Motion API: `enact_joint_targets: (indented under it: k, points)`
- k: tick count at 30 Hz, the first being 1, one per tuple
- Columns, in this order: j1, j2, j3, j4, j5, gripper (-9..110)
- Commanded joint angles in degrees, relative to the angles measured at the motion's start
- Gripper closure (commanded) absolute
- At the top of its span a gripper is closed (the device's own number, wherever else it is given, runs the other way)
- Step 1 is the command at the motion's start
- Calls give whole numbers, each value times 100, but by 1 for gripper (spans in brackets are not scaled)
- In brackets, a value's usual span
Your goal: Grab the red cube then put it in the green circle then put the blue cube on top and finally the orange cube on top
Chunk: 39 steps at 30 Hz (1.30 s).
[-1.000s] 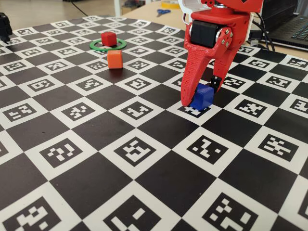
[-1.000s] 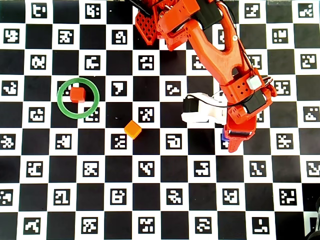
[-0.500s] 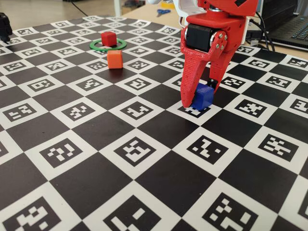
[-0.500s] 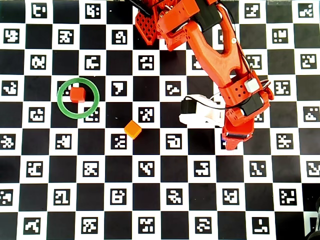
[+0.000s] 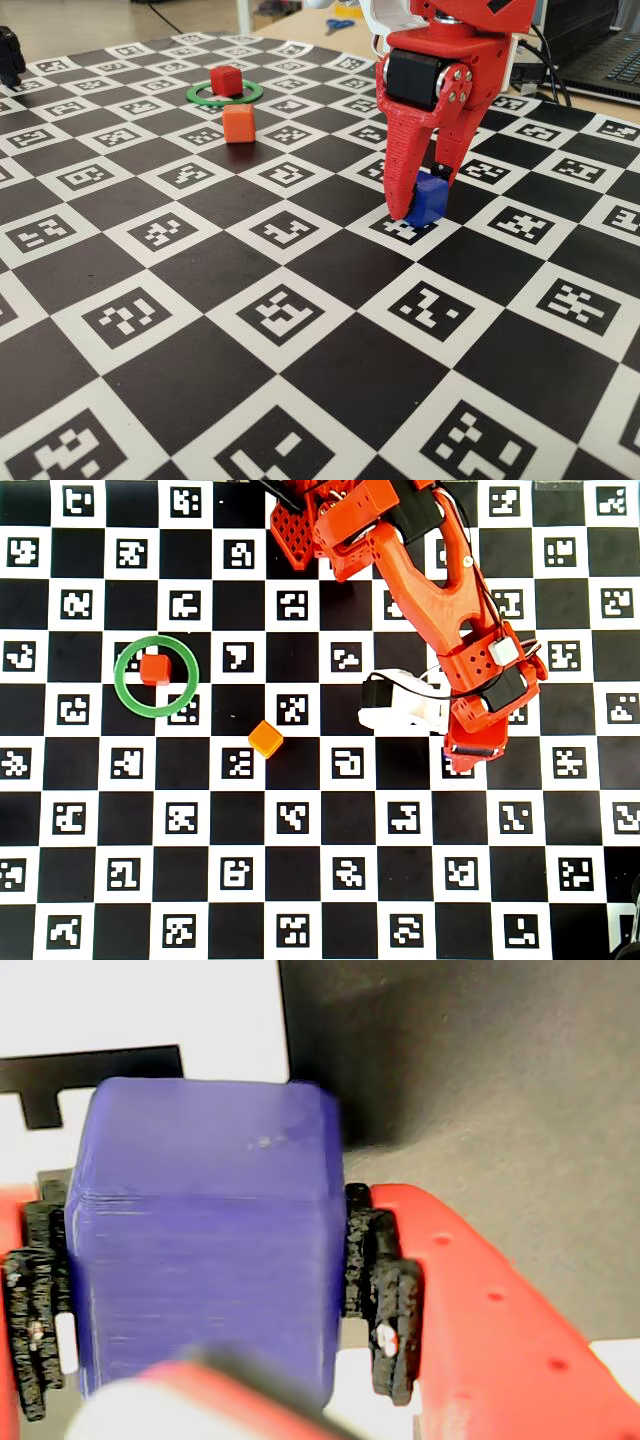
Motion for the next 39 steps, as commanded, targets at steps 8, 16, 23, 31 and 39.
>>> enact_joint_targets:
  k: [8,16,23,31,39]
  points:
    - [44,167,-185,-62,-88,93]
    - [105,211,-176,-132,-229,95]
    - [193,290,-193,-158,-413,96]
    - [422,694,-483,562,-747,96]
    - [940,1433,-677,1239,-1204,97]
